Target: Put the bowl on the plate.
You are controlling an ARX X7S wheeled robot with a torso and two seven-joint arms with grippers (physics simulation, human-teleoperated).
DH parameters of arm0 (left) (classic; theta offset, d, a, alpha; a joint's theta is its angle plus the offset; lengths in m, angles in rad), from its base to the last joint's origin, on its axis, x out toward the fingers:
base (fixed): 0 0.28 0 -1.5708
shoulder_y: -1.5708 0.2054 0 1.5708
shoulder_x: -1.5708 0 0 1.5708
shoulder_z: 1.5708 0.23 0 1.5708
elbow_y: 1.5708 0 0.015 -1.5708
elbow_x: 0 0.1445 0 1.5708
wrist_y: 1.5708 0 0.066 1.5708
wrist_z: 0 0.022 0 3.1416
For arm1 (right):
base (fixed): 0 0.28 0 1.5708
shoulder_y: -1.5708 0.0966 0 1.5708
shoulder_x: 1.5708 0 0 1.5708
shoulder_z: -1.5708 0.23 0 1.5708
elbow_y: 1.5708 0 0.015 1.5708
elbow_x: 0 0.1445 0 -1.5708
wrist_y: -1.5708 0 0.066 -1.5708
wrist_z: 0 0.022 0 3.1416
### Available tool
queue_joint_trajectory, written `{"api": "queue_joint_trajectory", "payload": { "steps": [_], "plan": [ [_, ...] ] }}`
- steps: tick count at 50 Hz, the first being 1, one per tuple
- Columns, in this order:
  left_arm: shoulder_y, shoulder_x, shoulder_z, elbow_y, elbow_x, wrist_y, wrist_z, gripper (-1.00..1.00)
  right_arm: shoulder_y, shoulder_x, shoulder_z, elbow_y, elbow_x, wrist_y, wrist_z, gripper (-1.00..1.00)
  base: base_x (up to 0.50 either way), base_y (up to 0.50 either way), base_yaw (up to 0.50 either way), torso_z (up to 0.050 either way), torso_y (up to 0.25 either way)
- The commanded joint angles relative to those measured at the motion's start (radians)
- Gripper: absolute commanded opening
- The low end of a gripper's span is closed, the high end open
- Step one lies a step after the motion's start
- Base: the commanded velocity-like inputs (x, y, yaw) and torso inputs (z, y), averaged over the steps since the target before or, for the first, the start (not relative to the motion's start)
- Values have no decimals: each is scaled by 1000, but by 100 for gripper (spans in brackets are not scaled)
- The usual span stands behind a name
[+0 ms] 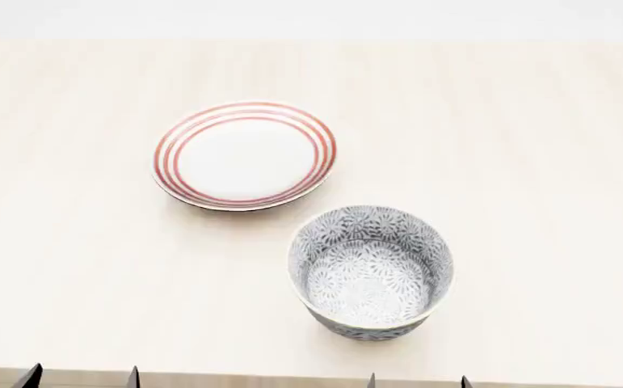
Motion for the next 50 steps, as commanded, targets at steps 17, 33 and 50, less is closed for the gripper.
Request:
{"api": "queue_joint_trajectory", "payload": {
  "steps": [17, 33, 50],
  "plan": [
    [-27, -35, 51, 43, -14, -60, -109, 100, -18, 71, -77, -52, 65, -17, 119, 100, 0, 0, 0, 0, 0],
    [-191, -47, -19, 249, -125, -296, -217, 100, -257, 159, 218, -739, 245, 228, 224, 100, 33, 0, 0, 0, 0],
    [-165, -74, -70, 312, -173, -313, -294, 100, -325, 253, 354, -956, 353, 391, 269, 100, 500, 0, 0, 0, 0]
  ]
}}
